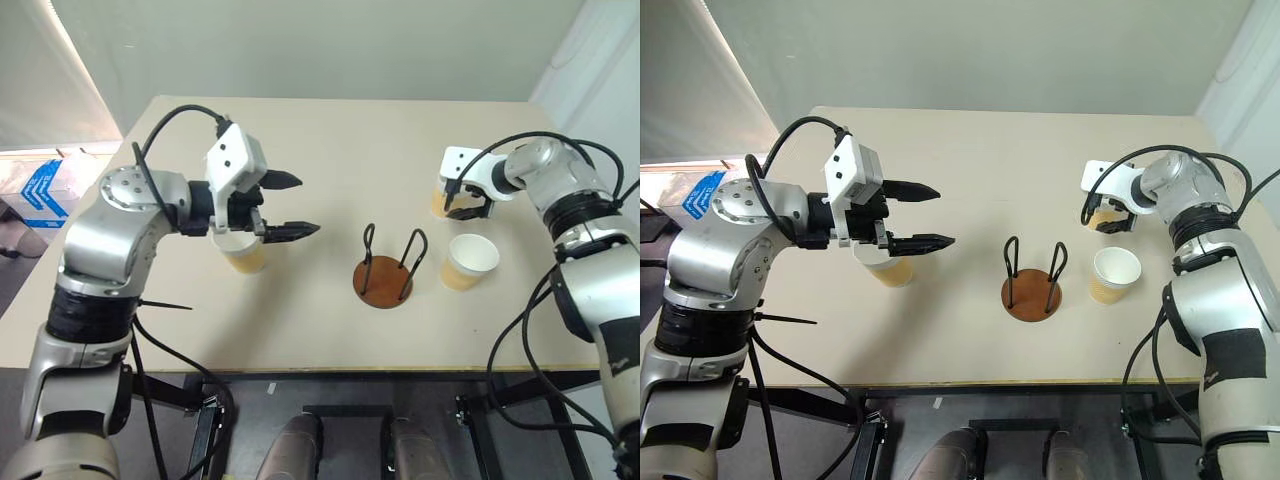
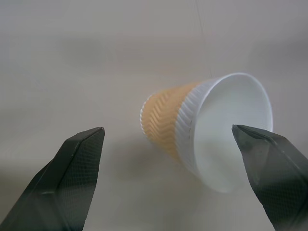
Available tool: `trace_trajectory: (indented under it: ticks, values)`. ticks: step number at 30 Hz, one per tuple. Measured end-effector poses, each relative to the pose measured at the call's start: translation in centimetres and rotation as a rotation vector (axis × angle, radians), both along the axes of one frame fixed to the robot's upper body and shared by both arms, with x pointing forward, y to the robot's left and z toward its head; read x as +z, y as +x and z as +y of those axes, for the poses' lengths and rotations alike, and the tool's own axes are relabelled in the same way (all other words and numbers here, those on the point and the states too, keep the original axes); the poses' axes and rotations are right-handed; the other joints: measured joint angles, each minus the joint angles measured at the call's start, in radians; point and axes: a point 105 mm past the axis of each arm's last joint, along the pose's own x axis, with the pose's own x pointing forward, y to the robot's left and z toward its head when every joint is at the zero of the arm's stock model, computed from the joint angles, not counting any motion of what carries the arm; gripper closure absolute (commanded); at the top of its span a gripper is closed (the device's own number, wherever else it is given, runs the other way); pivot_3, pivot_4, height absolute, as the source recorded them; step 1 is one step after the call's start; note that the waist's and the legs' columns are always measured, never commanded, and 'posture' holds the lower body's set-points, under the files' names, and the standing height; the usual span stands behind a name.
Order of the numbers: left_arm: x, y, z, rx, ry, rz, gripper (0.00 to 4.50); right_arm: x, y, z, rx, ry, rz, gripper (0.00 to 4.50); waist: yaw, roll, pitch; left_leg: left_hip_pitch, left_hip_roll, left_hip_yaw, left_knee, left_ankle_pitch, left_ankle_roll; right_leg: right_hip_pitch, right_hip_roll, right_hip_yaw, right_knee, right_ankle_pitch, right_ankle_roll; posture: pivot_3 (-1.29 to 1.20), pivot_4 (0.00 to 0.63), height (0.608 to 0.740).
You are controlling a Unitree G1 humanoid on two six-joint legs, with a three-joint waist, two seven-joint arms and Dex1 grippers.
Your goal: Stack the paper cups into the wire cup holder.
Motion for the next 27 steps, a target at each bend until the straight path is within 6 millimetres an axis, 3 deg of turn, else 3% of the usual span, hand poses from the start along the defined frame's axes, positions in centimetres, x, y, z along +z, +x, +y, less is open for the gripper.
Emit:
trace_trajectory:
  ticks: [3, 13, 23, 25, 27]
  values:
    - [-0.1, 0.0, 0.1, 0.008, 0.004, -0.004, 0.00, -0.2, 0.1, -0.2, -0.015, -0.005, -0.011, 0.92, 0.000, 0.000, 0.000, 0.000, 0.000, 0.000, 0.000, 0.000, 0.000, 0.000, 0.000, 0.000, 0.000, 0.000, 0.000, 0.00, 0.150, 0.740]
    - [-0.5, -0.1, 0.3, 0.016, 0.011, 0.005, 0.00, -0.1, 0.1, -0.1, 0.000, -0.002, -0.018, 4.46, 0.000, 0.000, 0.000, 0.000, 0.000, 0.000, 0.000, -0.002, -0.004, 0.000, 0.000, 0.000, 0.000, 0.000, -0.001, 0.00, 0.150, 0.740]
    - [-1.0, 0.3, 0.8, 0.013, 0.024, 0.017, 0.00, -1.9, -1.9, -1.0, 0.097, -0.007, 0.094, 4.49, 0.000, 0.000, 0.000, 0.001, 0.000, 0.000, 0.000, -0.001, -0.004, 0.001, 0.000, -0.001, 0.000, 0.001, -0.002, 0.00, 0.150, 0.740]
    - [-1.1, 0.2, 0.7, -0.001, 0.026, 0.022, 0.00, -1.4, -2.7, -1.1, 0.128, 0.006, 0.115, 4.49, 0.001, 0.000, 0.000, 0.000, 0.000, 0.000, 0.000, -0.001, -0.004, 0.001, 0.000, -0.001, 0.001, 0.001, -0.002, 0.00, 0.150, 0.740]
    - [-1.0, 0.0, 0.9, -0.014, 0.030, 0.033, 0.00, 0.4, -3.9, -0.8, 0.177, 0.044, 0.130, 4.49, 0.000, 0.001, 0.001, -0.001, 0.000, 0.000, 0.000, 0.000, -0.004, 0.001, 0.000, -0.001, 0.000, 0.001, -0.002, 0.00, 0.150, 0.740]
